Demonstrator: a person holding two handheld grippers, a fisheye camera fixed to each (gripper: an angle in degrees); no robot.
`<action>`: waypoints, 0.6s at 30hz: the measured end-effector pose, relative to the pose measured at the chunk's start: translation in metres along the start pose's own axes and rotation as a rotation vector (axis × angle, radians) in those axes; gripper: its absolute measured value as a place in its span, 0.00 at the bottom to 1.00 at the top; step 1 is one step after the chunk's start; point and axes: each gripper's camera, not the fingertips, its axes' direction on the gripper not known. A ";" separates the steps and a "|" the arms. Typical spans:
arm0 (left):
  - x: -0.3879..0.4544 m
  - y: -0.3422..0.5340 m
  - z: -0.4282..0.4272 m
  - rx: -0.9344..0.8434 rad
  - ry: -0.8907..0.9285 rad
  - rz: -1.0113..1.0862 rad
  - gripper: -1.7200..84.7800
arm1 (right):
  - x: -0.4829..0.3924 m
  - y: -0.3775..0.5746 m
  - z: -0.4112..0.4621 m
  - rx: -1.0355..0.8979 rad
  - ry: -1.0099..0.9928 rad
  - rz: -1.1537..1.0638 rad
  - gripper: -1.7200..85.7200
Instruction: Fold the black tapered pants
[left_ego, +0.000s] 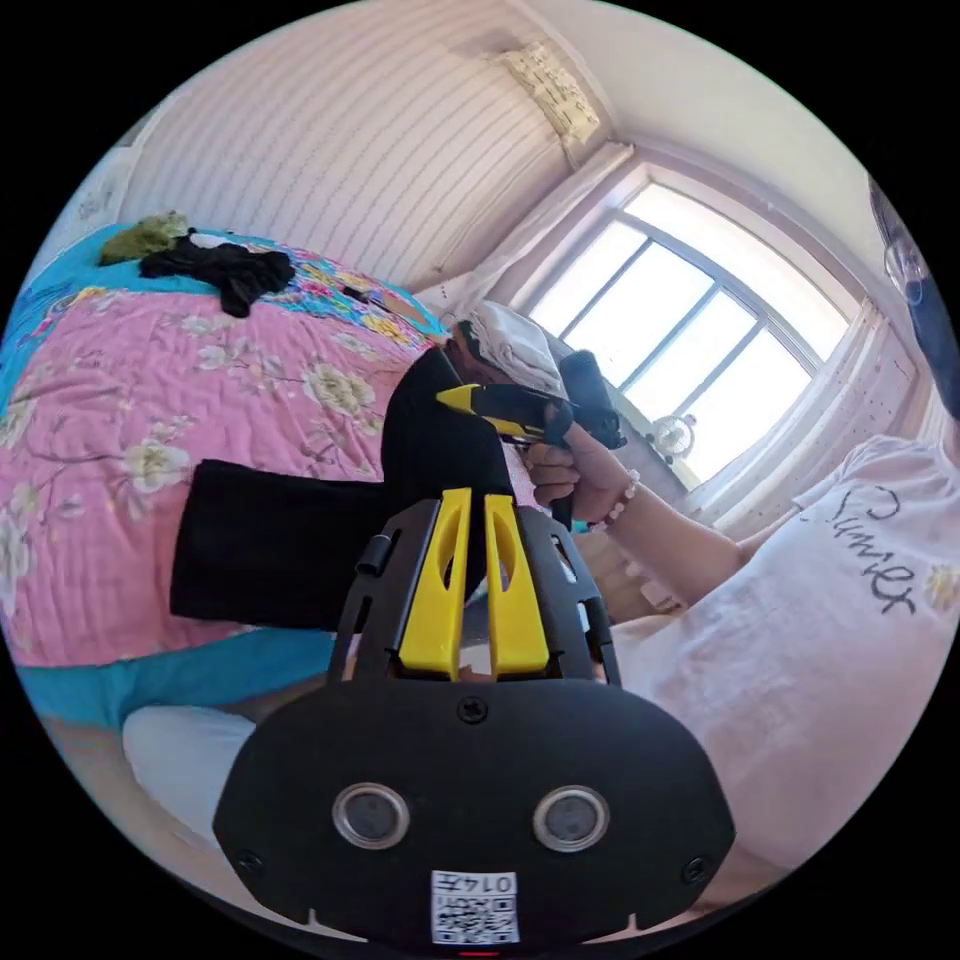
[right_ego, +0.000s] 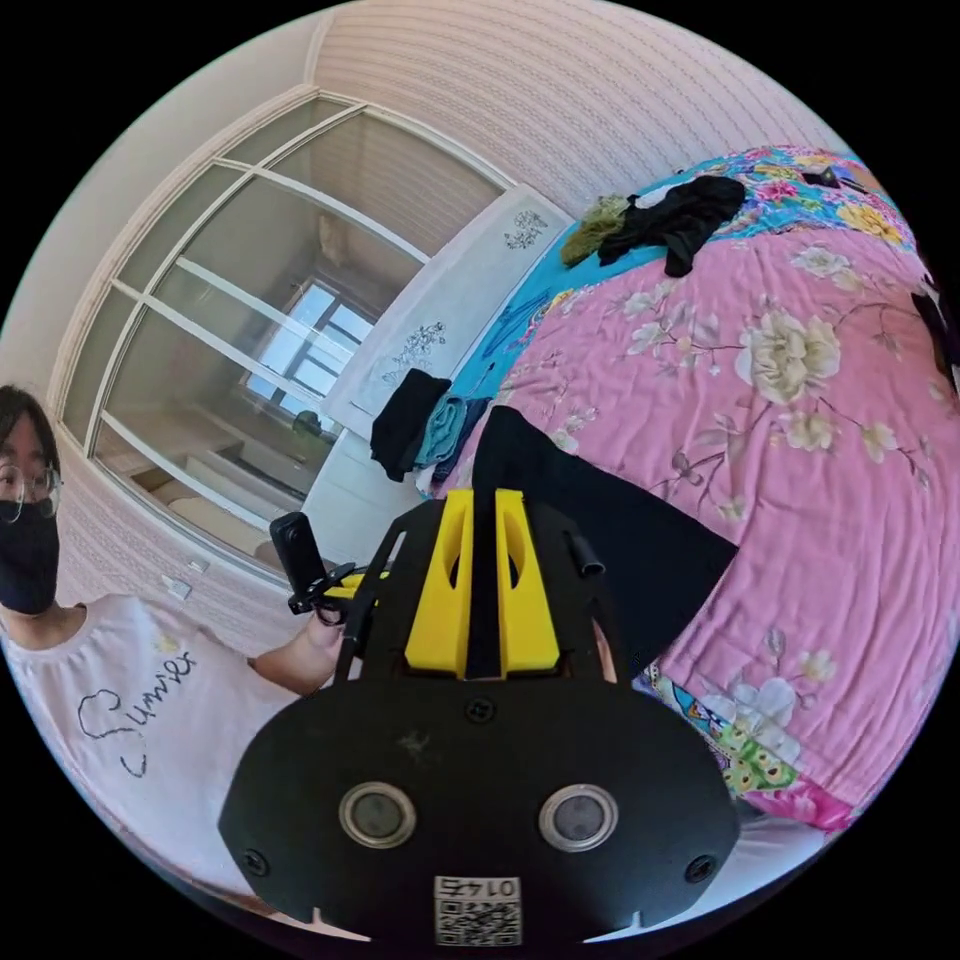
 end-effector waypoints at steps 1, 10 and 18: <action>-0.016 0.002 -0.018 0.030 -0.072 -0.040 0.02 | -0.008 -0.014 0.025 -0.016 0.013 -0.010 0.07; -0.117 0.041 -0.089 0.061 -0.335 -0.495 0.01 | -0.037 -0.043 0.108 -0.134 0.102 -0.108 0.02; -0.112 0.013 -0.056 -0.073 -0.325 -0.329 0.01 | -0.025 0.033 0.182 -0.527 0.474 -0.136 0.02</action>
